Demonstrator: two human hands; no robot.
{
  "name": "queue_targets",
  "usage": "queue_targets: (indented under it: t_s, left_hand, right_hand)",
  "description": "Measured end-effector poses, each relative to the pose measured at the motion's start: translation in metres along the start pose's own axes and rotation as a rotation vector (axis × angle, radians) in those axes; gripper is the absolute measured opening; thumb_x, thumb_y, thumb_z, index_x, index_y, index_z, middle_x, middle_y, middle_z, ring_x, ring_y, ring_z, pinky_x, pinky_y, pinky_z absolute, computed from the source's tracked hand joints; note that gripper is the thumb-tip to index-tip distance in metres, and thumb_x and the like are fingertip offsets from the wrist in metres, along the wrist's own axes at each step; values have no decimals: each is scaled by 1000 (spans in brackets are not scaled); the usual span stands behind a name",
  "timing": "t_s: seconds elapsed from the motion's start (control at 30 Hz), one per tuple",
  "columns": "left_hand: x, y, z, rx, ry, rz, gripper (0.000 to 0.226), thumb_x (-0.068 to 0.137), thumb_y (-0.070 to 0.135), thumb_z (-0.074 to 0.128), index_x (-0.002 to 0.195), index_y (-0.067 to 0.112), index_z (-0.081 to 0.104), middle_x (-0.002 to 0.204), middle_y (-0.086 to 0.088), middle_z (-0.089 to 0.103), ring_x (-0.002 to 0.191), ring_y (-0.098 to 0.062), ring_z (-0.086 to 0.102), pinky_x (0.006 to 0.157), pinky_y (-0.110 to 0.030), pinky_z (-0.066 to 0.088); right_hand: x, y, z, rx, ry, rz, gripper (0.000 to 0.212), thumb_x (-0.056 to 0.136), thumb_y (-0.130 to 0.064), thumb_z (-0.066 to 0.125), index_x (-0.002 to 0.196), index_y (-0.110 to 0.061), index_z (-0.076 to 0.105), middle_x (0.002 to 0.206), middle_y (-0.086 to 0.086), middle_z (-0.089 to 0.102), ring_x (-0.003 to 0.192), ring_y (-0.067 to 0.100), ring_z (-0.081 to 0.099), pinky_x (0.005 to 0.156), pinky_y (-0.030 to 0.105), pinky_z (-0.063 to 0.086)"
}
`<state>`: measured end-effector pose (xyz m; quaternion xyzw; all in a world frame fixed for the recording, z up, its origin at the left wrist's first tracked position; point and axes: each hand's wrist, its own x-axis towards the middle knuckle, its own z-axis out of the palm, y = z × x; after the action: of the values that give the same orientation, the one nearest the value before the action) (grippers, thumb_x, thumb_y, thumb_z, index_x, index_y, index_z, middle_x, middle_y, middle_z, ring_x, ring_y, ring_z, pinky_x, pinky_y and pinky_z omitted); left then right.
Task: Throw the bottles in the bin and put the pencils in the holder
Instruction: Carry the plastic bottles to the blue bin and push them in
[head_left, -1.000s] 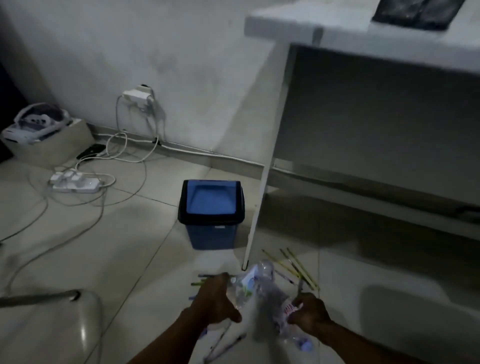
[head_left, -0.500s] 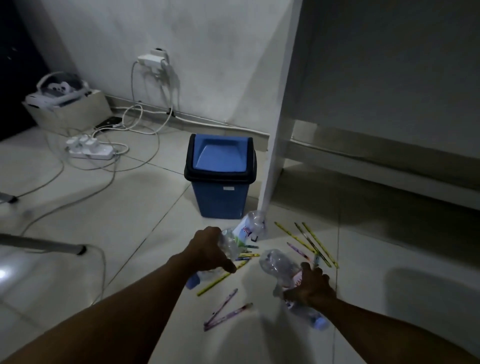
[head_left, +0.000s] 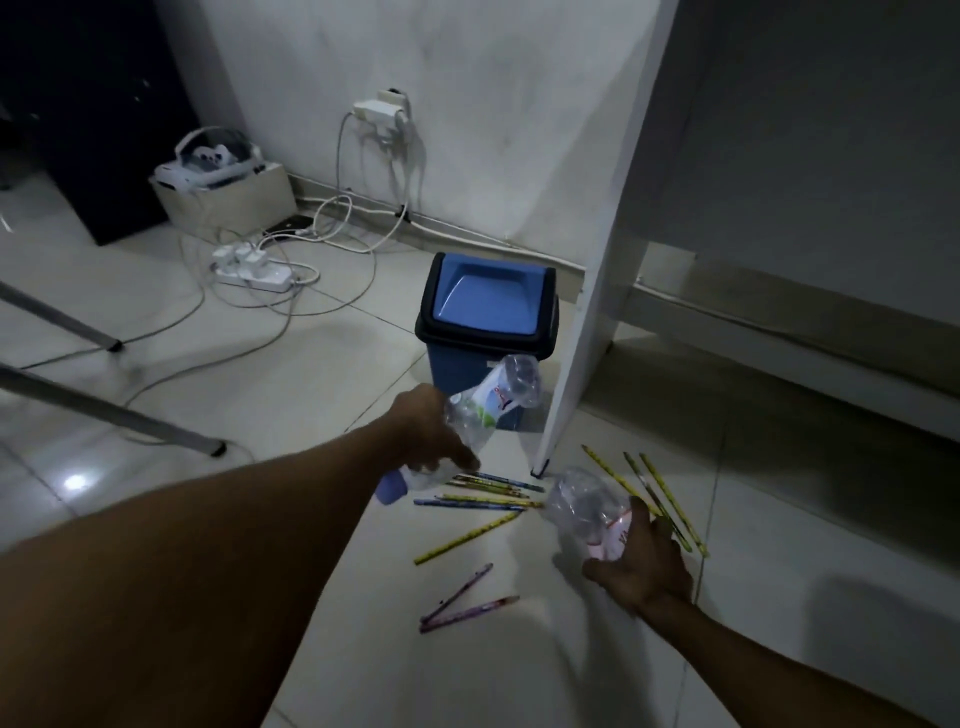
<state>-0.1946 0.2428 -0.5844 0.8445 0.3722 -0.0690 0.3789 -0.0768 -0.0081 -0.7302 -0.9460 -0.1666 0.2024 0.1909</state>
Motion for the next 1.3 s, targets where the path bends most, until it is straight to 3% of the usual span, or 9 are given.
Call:
queue_targets:
  t_s: [0.4,0.47,0.6,0.67,0.83,0.93,1.07,1.2,1.3]
  left_hand:
    - [23,27,-108,-128,201,154,57,59,22,91,106,5,64,92,-15,70,76,-30,70,73,-42,62]
    - [38,29,-117,-171,209,160,55,62,23,88,108,2,66,93,-13,69,76,-27,68,71,-36,61]
    - [68,35,-130,-408,-1,129,43,79,18,75,115,0,60,86,-11,65,61,-19,60,48,-24,53]
    - [78,36,-135,-514,-151,110,37,84,20,68,116,4,57,83,-11,66,60,-19,62,53,-26,54]
    - [101,32,-140,-694,-286,58,20,85,27,55,78,9,54,62,-8,61,64,-24,58,85,-40,54]
    - [108,33,-139,-733,-288,70,22,88,25,45,88,5,55,74,-11,57,62,-27,57,71,-33,51]
    - [121,38,-142,-846,-344,103,25,91,16,39,110,3,50,84,-13,61,66,-24,61,71,-36,54]
    - [135,49,-142,-1049,-178,115,20,90,5,38,103,4,52,80,-14,59,47,-22,63,49,-29,56]
    - [144,44,-141,-1044,-5,80,12,87,4,42,88,5,54,88,-15,60,63,-25,63,59,-34,60]
  right_hand:
    - [-17,-125,-69,79,-14,-364,111,46,-48,93,138,-28,34,116,0,55,95,17,56,75,30,48]
    - [-16,-148,-81,30,-33,-397,112,45,-47,93,139,-27,34,117,1,57,97,19,57,77,30,50]
    - [-3,-187,-94,-86,-57,-431,123,45,-50,93,147,-27,28,130,2,54,110,21,56,92,37,51]
    - [5,-204,-94,-132,-71,-419,127,47,-49,93,150,-26,23,138,4,50,120,24,52,99,36,47]
    - [28,-237,-87,-209,-94,-361,121,46,-55,92,147,-26,32,139,5,51,120,25,53,99,35,47]
    - [31,-251,-91,-241,-77,-350,106,49,-59,88,137,-25,42,126,2,57,106,21,57,92,37,51]
    - [34,-264,-110,-148,-97,-322,98,62,-50,83,145,-25,36,130,3,54,103,20,55,88,35,53]
    - [25,-281,-147,-181,-42,-304,71,78,-31,71,142,-16,44,132,12,57,94,20,54,76,29,47]
    - [22,-290,-168,-84,15,-281,68,72,-19,74,135,-10,50,119,15,62,89,27,64,79,40,59]
